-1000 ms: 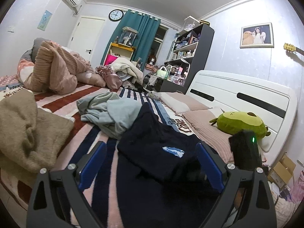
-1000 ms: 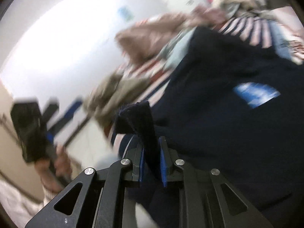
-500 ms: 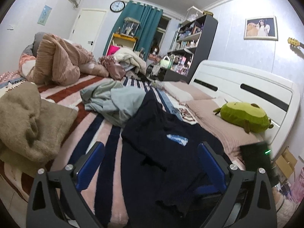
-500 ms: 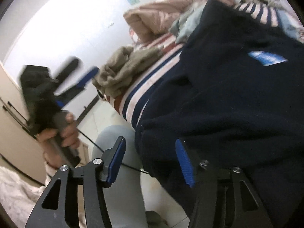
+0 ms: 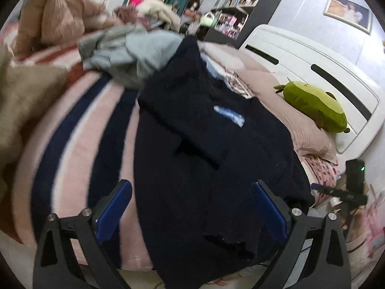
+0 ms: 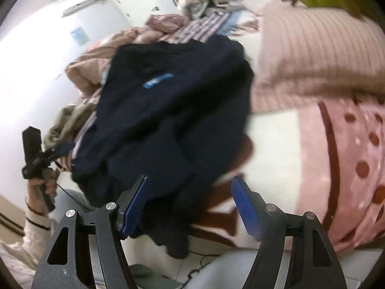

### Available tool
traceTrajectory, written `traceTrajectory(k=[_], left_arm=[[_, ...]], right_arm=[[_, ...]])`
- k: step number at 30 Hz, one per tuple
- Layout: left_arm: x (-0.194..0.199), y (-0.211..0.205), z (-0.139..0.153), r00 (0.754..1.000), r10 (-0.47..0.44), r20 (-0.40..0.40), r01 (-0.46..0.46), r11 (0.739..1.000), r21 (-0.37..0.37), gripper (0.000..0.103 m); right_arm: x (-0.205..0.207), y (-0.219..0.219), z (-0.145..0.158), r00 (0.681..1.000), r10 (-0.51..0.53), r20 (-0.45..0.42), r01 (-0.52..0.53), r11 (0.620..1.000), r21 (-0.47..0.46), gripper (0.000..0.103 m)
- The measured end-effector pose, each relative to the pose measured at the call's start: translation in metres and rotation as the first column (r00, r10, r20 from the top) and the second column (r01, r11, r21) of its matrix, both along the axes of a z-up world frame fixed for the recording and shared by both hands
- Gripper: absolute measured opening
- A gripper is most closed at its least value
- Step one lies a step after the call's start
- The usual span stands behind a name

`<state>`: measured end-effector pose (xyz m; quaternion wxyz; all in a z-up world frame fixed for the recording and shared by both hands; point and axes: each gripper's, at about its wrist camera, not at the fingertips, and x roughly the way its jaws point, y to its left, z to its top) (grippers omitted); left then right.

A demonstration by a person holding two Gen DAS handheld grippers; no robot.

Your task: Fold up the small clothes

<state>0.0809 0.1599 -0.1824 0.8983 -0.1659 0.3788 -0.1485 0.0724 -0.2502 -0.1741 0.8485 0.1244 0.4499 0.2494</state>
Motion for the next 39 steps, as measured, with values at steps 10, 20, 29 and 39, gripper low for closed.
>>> traceTrajectory(k=[10, 20, 29, 39], left_arm=[[0.023, -0.008, -0.024, 0.996, -0.019, -0.089, 0.013, 0.998, -0.069, 0.098], [0.040, -0.015, -0.027, 0.993, -0.071, -0.091, 0.059, 0.990, -0.124, 0.087], [0.024, -0.021, -0.029, 0.980, -0.166, -0.106, 0.150, 0.978, -0.144, 0.048], [0.016, -0.027, -0.030, 0.966, -0.225, -0.125, 0.203, 0.965, -0.167, 0.053]], right_arm=[[0.025, 0.028, -0.007, 0.998, 0.041, 0.043, -0.041, 0.999, -0.009, 0.103], [0.043, 0.042, -0.011, 0.995, 0.095, -0.039, -0.092, 0.992, 0.081, 0.092], [0.026, 0.051, -0.018, 0.979, 0.182, -0.093, -0.170, 0.978, 0.118, 0.042], [0.010, 0.048, -0.028, 0.968, 0.199, -0.154, -0.166, 0.965, 0.202, 0.044]])
